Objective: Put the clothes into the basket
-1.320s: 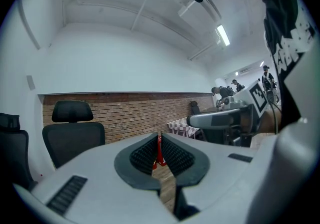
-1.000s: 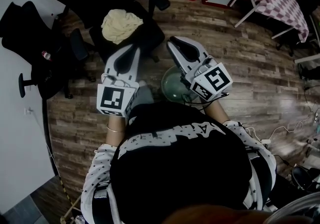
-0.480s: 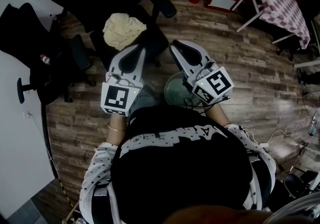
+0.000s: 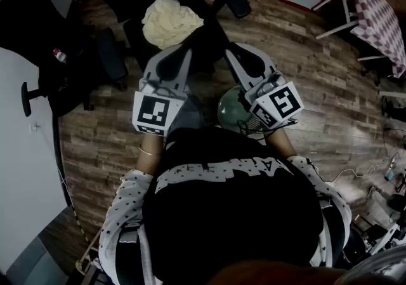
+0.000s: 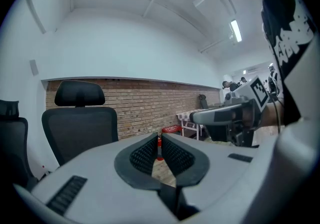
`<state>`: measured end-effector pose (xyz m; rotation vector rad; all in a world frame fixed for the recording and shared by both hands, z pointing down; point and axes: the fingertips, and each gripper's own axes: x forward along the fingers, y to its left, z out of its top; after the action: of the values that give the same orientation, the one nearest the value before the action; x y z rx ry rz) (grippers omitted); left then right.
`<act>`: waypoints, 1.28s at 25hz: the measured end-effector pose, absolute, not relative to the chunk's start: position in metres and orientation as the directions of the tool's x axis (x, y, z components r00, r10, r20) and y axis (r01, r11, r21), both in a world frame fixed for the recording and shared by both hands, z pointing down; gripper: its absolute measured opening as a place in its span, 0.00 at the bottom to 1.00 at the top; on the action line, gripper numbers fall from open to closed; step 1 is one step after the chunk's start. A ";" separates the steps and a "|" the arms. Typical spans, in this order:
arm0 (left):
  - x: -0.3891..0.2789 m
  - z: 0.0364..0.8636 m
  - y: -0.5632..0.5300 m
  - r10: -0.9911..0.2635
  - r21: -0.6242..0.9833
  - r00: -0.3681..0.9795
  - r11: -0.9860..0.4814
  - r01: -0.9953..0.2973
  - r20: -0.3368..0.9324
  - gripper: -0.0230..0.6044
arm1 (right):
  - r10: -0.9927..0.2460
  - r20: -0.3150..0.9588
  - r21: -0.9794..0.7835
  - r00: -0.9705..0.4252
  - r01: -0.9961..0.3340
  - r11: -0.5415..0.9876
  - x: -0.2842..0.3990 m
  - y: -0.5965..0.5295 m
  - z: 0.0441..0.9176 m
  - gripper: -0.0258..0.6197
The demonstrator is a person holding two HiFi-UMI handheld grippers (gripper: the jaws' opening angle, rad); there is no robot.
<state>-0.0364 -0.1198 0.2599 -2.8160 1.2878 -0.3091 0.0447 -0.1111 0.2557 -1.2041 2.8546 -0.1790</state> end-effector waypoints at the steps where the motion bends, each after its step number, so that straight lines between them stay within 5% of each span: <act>1: -0.042 0.263 -0.131 -0.751 -0.110 0.638 -0.658 -0.745 0.168 0.06 | -0.715 0.018 -0.125 -0.699 -0.711 0.692 0.039 -0.122 0.260 0.09; 32: -0.148 0.312 -0.295 -0.721 -0.043 0.652 -0.678 -0.734 0.233 0.06 | -0.695 0.150 -0.129 -0.703 -0.711 0.692 -0.079 -0.287 0.298 0.09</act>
<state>-0.1483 -0.2953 0.3122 -2.9053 1.2810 -0.3720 -0.0785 -0.2867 0.2984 -1.2375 2.9713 -0.2870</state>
